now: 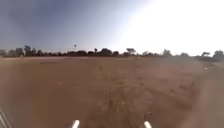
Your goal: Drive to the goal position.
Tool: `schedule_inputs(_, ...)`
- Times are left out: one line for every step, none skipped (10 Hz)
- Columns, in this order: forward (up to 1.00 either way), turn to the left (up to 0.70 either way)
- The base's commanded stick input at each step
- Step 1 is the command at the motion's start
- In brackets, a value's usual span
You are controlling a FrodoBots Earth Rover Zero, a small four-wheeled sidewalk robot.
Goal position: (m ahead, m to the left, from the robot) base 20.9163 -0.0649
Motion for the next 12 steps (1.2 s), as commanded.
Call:
schedule_inputs(1.0, 0.0)
schedule_inputs(1.0, 0.0)
schedule_inputs(1.0, 0.0)
schedule_inputs(1.0, 0.0)
schedule_inputs(1.0, 0.0)
schedule_inputs(1.0, 0.0)
schedule_inputs(1.0, 0.0)
schedule_inputs(1.0, 0.0)
schedule_inputs(1.0, 0.0)
schedule_inputs(1.0, 0.0)
schedule_inputs(1.0, 0.0)
schedule_inputs(1.0, 0.0)
